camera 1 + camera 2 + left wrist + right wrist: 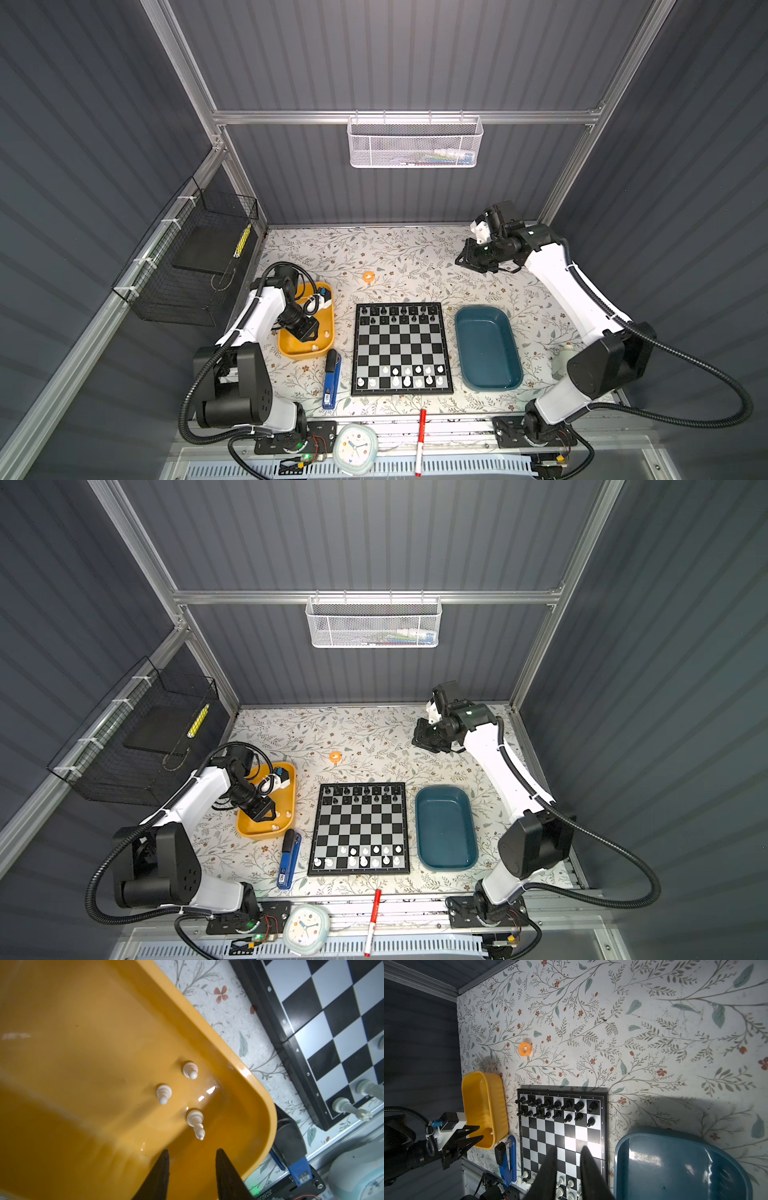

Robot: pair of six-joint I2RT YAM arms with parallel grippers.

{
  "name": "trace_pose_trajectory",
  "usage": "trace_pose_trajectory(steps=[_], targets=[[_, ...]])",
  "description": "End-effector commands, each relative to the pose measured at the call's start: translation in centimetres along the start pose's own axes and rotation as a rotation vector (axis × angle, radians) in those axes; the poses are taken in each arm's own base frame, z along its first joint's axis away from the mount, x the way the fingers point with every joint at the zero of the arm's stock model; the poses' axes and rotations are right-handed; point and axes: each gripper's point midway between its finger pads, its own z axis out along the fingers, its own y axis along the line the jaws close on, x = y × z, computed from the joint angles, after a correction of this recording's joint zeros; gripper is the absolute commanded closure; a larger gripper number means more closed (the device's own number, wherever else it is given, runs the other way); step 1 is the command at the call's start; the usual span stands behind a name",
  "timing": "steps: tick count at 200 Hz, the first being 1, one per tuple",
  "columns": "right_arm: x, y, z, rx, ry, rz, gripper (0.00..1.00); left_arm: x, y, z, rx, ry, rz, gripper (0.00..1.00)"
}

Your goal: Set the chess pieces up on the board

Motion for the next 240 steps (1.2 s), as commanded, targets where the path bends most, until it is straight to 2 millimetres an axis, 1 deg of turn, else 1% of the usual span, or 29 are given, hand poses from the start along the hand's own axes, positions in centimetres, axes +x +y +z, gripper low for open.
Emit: trace_pose_trajectory(steps=[1, 19, 40, 90, 124, 139, 161, 192, 240], targets=[[0.3, 0.1, -0.4, 0.003, -0.018, -0.003, 0.76, 1.3, -1.7, 0.0, 0.045, 0.013, 0.061, 0.61], [0.7, 0.2, -0.6, 0.005, -0.01, -0.011, 0.76, 1.6, -2.2, 0.0, 0.047, 0.005, 0.08, 0.59], [1.4, 0.2, -0.6, 0.008, 0.001, -0.02, 0.76, 1.7, -2.3, 0.0, 0.045, 0.004, 0.076, 0.58], [2.1, 0.5, -0.5, 0.0, 0.003, -0.031, 0.76, 2.2, -2.9, 0.5, 0.064, 0.01, 0.066, 0.57], [2.5, 0.6, -0.5, 0.003, 0.006, -0.037, 0.76, 1.7, -2.3, 0.7, 0.049, -0.001, 0.052, 0.56], [2.6, 0.7, -0.6, 0.003, 0.006, -0.039, 0.76, 1.4, -2.0, 0.7, 0.047, 0.0, 0.035, 0.57], [2.6, 0.6, -0.6, 0.006, 0.0, -0.038, 0.76, 1.4, -2.0, 0.8, 0.051, 0.003, 0.037, 0.57], [2.6, 0.5, -0.4, 0.006, 0.004, -0.037, 0.76, 1.9, -2.5, 1.2, 0.072, 0.015, 0.05, 0.59], [2.5, 0.6, 0.0, 0.003, 0.008, -0.039, 0.76, 2.4, -2.5, 1.9, 0.086, 0.044, 0.043, 0.6]])
